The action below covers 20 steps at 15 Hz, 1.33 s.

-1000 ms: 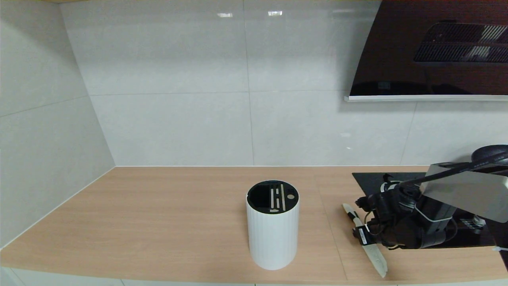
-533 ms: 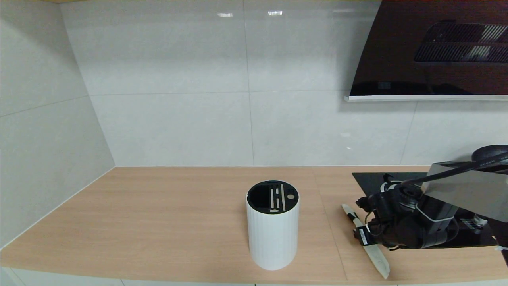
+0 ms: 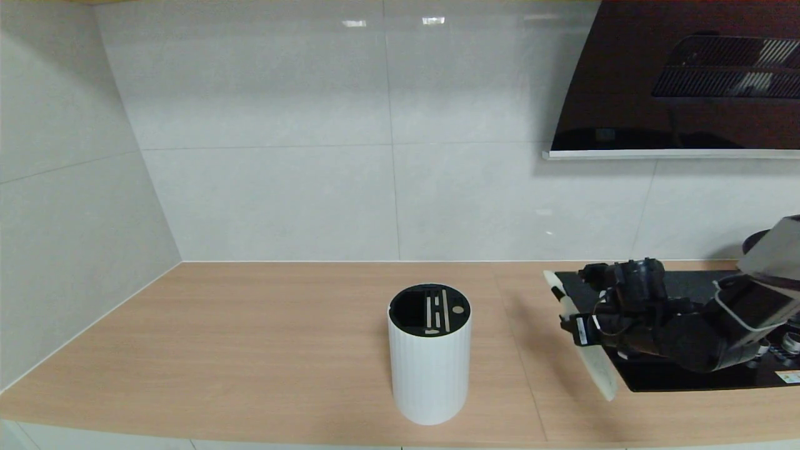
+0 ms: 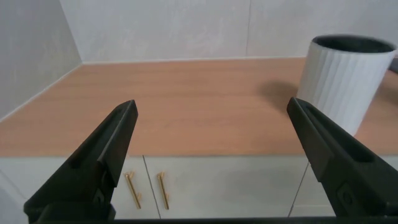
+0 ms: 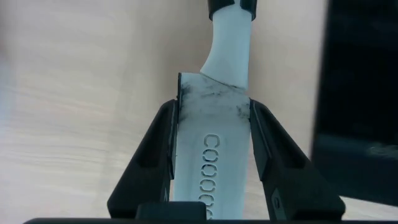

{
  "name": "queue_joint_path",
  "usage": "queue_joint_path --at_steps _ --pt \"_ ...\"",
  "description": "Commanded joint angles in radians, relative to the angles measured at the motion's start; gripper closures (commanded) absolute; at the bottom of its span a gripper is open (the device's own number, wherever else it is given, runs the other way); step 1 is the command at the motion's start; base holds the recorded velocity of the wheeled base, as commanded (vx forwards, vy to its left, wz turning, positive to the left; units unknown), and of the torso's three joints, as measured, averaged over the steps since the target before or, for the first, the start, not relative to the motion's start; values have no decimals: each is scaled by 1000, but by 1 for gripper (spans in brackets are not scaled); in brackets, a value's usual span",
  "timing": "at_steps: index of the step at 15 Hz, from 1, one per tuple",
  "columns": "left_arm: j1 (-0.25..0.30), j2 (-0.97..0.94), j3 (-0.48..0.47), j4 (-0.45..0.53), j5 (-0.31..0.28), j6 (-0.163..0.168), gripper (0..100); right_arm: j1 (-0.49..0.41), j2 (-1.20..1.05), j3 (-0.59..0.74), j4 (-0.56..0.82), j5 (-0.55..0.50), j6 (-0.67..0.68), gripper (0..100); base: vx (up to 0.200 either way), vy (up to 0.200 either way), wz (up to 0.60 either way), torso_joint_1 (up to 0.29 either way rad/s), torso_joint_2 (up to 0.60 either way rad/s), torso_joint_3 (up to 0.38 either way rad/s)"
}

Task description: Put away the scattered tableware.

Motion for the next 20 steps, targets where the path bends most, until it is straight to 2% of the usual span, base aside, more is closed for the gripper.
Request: queue_joint_path --at_steps 1,2,3,4,5,6,7,8,9,11,12,13,15,18,20 --pt "-3 149 -202 111 -60 -2 0 58 -242 -30 45 -1 18 100 0 0 0 0 0 0" --pt "-3 313 -308 174 -103 30 0 108 -313 -108 120 -8 18 100 0 0 0 0 0 0" --pt "-3 420 -345 174 -113 67 0 144 -351 -155 172 -8 18 100 0 0 0 0 0 0" --pt "-3 496 -372 169 -120 85 0 176 -371 -178 201 -8 18 100 0 0 0 0 0 0" --pt "-12 595 -420 152 -138 88 0 219 -386 -195 212 -10 20 100 0 0 0 0 0 0" --pt "-56 756 -484 94 -216 59 0 273 -389 -201 212 -11 25 100 0 0 0 0 0 0" --pt "-63 779 -492 83 -225 50 0 282 -391 -201 212 -11 25 100 0 0 0 0 0 0" --pt "-110 904 -514 17 -267 -4 0 329 -394 -198 212 -11 34 100 0 0 0 0 0 0" --pt "-207 1048 -535 -113 -268 -96 0 392 -401 -184 210 -27 71 100 0 0 0 0 0 0" --pt "-342 1152 -535 -285 -268 -289 0 467 -409 -191 209 -102 117 100 0 0 0 0 0 0" --pt "-397 1192 -535 -357 -270 -395 0 503 -412 -191 209 -127 135 100 0 0 0 0 0 0" --pt "-477 1230 -523 -437 -268 -513 0 558 -420 -186 210 -142 150 100 0 0 0 0 0 0" --pt "-532 1289 -494 -575 -270 -685 0 633 -420 -181 212 -165 179 100 0 0 0 0 0 0" --pt "-537 1347 -463 -751 -271 -821 0 733 -414 -186 209 -222 239 100 0 0 0 0 0 0" --pt "-563 1387 -442 -799 -270 -821 0 771 -412 -188 207 -232 245 100 0 0 0 0 0 0"
